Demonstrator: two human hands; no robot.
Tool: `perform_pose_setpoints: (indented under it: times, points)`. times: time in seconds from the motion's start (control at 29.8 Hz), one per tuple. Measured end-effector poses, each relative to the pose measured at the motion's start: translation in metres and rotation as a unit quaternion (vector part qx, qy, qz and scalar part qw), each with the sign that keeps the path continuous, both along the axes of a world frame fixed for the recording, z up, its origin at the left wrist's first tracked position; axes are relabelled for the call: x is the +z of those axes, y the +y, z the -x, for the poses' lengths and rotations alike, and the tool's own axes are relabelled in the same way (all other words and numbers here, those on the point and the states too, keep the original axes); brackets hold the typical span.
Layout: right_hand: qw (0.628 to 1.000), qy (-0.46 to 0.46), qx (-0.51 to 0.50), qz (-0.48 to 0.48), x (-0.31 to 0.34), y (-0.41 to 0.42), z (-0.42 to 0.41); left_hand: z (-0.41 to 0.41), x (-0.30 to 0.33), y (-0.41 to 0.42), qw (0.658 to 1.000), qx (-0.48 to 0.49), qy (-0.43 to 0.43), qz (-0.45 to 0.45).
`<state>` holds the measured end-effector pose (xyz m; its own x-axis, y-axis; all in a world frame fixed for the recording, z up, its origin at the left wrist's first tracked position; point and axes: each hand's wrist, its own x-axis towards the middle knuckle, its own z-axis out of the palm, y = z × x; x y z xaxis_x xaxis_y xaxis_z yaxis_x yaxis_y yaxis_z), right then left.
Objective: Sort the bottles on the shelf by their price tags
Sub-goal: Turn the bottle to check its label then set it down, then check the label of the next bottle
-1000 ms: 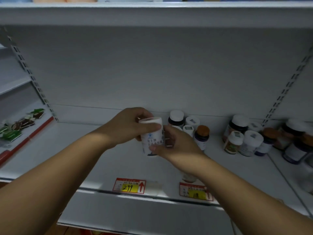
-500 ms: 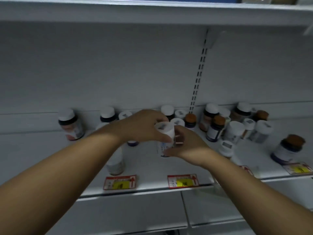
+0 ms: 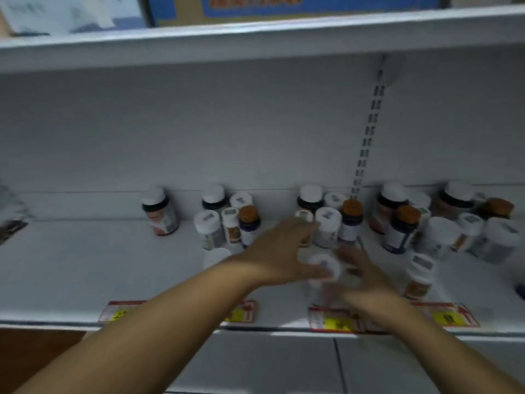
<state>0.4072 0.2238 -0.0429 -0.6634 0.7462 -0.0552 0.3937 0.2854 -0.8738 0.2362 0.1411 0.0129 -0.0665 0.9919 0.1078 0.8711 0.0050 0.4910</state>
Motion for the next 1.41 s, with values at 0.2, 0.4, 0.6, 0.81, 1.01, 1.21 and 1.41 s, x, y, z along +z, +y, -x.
perform_pose_setpoints:
  times: [0.2,0.4,0.6,0.81,1.01,1.21,1.41]
  points:
    - [0.968,0.148,-0.115,-0.169,0.049,-0.013,0.035,0.162,0.032,-0.067,0.941,0.246,0.016,-0.231]
    - [0.977,0.120,-0.031,-0.170,0.064,-0.072,0.111,0.295,0.001,-0.099,0.956,0.286,0.073,-0.012]
    - [0.971,0.086,0.107,-0.195,0.040,-0.125,0.169,0.325,-0.017,-0.082,0.968,0.242,0.042,0.056]
    - [0.987,0.006,0.156,-0.046,0.009,-0.161,0.242,0.325,-0.012,-0.084,0.972,0.229,-0.056,0.009]
    - [0.988,0.063,0.130,0.056,0.022,-0.147,0.274,0.310,0.036,-0.136,0.947,0.131,-0.290,0.050]
    - [0.968,0.052,0.236,0.070,0.024,-0.143,0.282,0.284,0.052,-0.168,0.944,0.116,-0.297,0.080]
    - [0.975,-0.021,0.221,-0.013,0.000,-0.153,0.300,0.277,0.037,-0.186,0.976,0.121,-0.145,0.111]
